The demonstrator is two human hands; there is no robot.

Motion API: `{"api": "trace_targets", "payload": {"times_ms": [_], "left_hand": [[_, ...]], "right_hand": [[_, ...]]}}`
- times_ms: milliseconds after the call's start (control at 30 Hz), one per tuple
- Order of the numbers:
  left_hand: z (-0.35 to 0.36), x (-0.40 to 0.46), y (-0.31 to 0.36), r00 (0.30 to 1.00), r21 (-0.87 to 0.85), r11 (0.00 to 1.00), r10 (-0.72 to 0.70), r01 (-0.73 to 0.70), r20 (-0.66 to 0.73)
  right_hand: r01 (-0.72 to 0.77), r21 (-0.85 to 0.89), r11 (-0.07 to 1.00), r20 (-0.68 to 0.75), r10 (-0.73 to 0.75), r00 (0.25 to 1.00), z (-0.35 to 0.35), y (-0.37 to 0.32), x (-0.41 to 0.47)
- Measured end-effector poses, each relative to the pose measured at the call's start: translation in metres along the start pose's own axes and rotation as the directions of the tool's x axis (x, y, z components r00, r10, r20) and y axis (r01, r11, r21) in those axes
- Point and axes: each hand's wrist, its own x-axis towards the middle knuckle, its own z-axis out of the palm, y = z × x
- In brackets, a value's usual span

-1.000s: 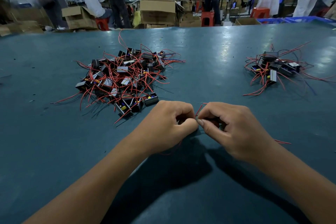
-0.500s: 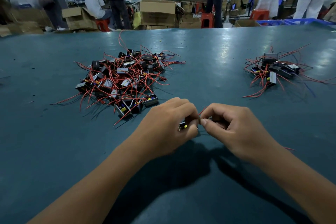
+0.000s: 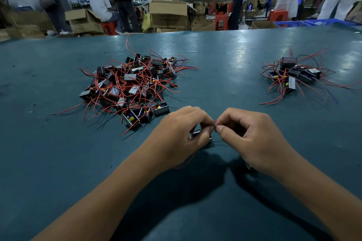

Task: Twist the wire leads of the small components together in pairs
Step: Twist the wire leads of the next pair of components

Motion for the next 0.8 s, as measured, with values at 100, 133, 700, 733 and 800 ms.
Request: {"api": "trace_targets", "payload": {"times_ms": [100,133,700,733,800], "left_hand": [[-0.0002,-0.0003,-0.0007,1.0,-0.031,0.999,-0.017,0.017,-0.013],[-0.0005,-0.0003,-0.0009,0.999,-0.048,0.999,-0.026,0.025,-0.019],[0.0001,-0.0029,-0.0015,0.989,-0.271,0.952,-0.145,0.143,0.011],[0.0002,-0.0028,-0.0016,0.989,-0.271,0.951,-0.147,0.148,0.022],[0.0008,-0.0022,-0.0017,0.986,-0.296,0.941,-0.162,0.165,0.035]], "right_hand": [[-0.012,0.027,1.0,-0.009,0.012,1.0,0.0012,-0.0003,0.0],[-0.019,0.04,0.999,-0.017,0.02,1.0,0.0015,0.0002,-0.0002],[-0.009,0.192,0.981,-0.004,0.01,1.0,0.0057,0.0055,-0.0023],[0.004,0.171,0.985,0.002,-0.004,1.0,0.0053,0.0053,-0.0028],[0.015,0.133,0.991,0.002,-0.016,1.0,0.0044,0.0046,-0.0035]]}}
